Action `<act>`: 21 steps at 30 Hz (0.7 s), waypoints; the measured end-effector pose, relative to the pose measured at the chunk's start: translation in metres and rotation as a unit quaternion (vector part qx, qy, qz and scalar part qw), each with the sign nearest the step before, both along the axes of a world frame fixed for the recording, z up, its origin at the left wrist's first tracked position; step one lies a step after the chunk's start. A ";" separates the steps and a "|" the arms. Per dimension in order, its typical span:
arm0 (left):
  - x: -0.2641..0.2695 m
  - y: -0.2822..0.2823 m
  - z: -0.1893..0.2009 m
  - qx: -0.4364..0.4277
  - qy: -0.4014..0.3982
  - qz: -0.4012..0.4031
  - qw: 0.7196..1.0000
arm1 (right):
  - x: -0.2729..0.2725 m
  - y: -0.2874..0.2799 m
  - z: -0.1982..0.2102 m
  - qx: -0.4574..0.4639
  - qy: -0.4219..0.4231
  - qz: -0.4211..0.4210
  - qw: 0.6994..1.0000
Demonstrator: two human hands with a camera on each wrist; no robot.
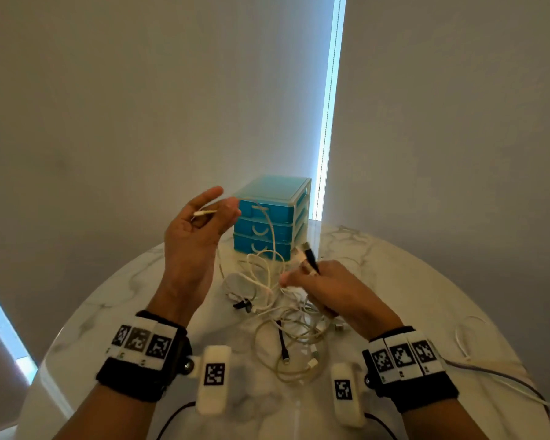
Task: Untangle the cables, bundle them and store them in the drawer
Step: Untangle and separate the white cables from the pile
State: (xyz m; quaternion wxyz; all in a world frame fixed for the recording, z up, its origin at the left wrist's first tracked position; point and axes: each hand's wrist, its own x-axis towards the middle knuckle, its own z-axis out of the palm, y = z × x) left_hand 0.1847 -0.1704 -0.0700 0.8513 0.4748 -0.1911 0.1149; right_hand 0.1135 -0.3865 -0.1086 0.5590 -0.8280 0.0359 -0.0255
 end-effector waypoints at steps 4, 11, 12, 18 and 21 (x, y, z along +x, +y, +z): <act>0.000 0.003 0.005 -0.037 0.002 -0.006 0.999 | 0.000 0.024 -0.007 -0.056 0.057 0.125 0.989; 0.002 0.010 0.006 -0.117 0.033 -0.043 0.992 | 0.007 0.058 -0.012 -0.031 -0.048 0.067 0.996; 0.001 0.009 0.006 -0.122 0.035 -0.052 0.991 | 0.010 0.061 -0.014 0.001 -0.076 0.018 0.997; -0.005 -0.002 0.010 -0.112 0.017 -0.054 0.992 | 0.012 0.074 -0.021 0.002 -0.069 0.146 0.987; 0.008 0.014 0.007 -0.125 0.019 -0.006 0.992 | 0.011 0.061 -0.003 0.046 -0.114 0.057 0.991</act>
